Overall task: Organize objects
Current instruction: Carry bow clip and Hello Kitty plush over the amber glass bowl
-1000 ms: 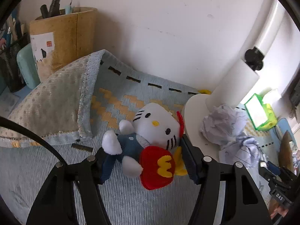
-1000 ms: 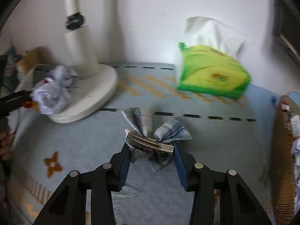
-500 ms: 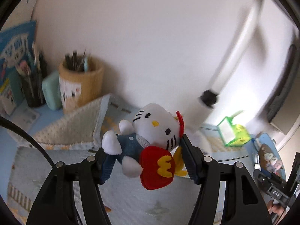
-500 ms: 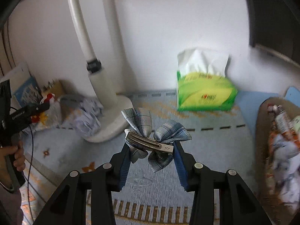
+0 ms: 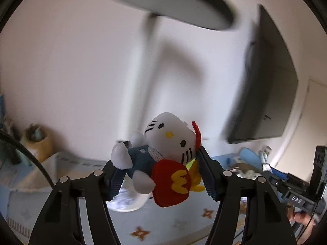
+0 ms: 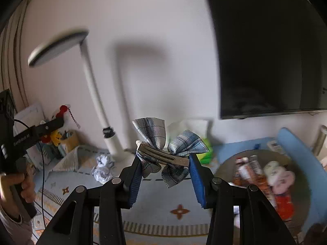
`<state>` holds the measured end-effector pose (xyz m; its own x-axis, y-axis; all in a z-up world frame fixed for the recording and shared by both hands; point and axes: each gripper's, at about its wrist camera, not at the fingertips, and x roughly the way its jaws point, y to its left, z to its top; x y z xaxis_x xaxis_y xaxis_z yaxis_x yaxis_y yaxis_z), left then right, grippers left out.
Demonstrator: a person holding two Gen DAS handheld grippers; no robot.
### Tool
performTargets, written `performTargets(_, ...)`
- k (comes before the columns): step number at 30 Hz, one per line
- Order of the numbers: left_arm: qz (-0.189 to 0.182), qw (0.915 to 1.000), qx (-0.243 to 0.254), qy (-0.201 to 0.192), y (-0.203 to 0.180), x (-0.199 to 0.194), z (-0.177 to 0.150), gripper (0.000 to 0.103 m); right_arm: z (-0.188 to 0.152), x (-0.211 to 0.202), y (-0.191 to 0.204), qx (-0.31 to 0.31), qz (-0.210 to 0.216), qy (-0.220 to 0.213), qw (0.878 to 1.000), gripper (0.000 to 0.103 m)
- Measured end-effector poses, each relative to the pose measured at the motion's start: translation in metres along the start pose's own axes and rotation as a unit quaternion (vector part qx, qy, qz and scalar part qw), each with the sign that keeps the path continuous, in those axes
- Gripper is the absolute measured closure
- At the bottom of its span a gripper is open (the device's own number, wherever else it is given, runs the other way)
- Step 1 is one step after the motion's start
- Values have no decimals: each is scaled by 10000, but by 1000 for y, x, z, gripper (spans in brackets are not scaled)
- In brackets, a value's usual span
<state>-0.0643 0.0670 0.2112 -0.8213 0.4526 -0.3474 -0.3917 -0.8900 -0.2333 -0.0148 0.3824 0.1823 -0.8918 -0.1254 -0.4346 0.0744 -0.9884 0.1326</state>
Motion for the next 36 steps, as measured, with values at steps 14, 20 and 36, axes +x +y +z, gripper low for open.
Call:
performTargets(14,-1224,9890,763,321,-127,80,-29,40,-7,-60,-143,779,-1046,-155,9913,59)
performTargets(20,-1565,9807,1010,595,-170,114,-49,40,-6,-63,-187,935,-1290,-28,9872,59)
performTargets(36,-2039,9609,1373,1275,-227,159,-106,35,-25,-13,-250,1521,-1281,717,9774,57)
